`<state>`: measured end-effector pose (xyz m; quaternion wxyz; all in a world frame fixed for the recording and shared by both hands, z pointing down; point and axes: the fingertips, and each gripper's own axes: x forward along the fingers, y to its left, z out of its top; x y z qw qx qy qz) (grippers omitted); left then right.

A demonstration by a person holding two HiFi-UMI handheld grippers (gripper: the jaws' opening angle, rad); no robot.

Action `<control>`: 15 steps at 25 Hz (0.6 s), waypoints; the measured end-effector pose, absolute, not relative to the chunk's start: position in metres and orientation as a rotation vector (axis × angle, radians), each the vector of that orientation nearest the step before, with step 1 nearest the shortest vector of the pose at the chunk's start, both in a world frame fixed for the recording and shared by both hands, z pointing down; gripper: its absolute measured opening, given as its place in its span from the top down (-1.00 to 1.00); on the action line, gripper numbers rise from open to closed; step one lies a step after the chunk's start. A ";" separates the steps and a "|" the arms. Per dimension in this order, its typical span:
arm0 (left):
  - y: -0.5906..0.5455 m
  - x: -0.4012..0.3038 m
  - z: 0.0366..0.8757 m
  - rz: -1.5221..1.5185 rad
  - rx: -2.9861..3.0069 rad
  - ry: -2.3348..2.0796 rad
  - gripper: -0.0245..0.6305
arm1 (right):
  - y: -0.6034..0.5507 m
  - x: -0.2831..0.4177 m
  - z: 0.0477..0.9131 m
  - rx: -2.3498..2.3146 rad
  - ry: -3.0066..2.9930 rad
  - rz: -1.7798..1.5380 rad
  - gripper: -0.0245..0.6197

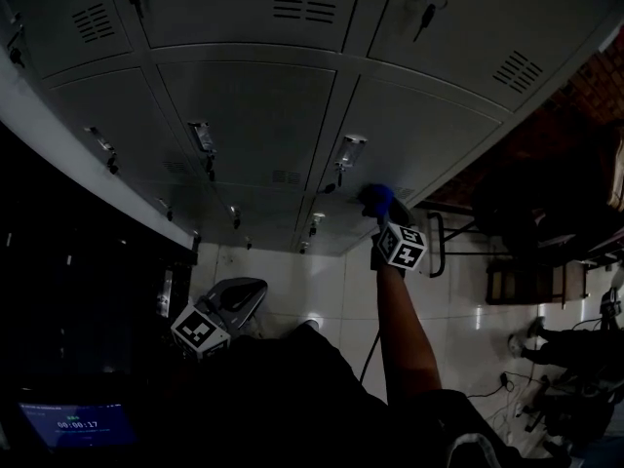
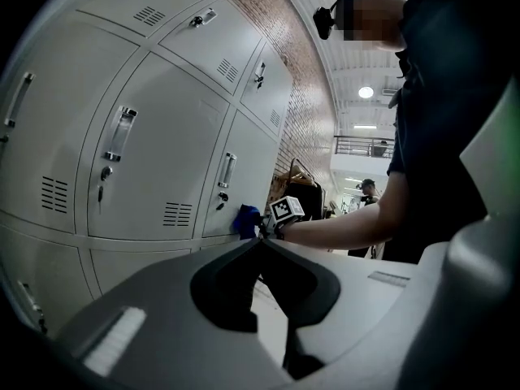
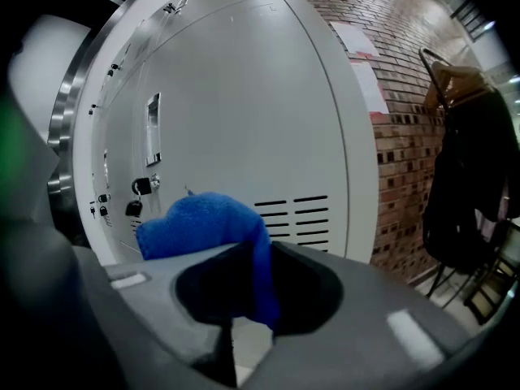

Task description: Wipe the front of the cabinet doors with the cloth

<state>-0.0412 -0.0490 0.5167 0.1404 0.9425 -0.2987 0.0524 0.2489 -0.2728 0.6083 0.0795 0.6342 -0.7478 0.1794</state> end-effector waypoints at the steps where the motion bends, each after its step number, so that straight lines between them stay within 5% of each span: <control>1: -0.050 -0.038 0.517 0.152 2.722 -0.859 0.93 | -0.272 0.255 0.609 1.909 -2.226 0.539 0.71; 15: -0.060 0.012 0.523 0.167 2.750 -0.786 0.93 | -0.266 0.333 0.619 2.017 -2.134 0.597 0.71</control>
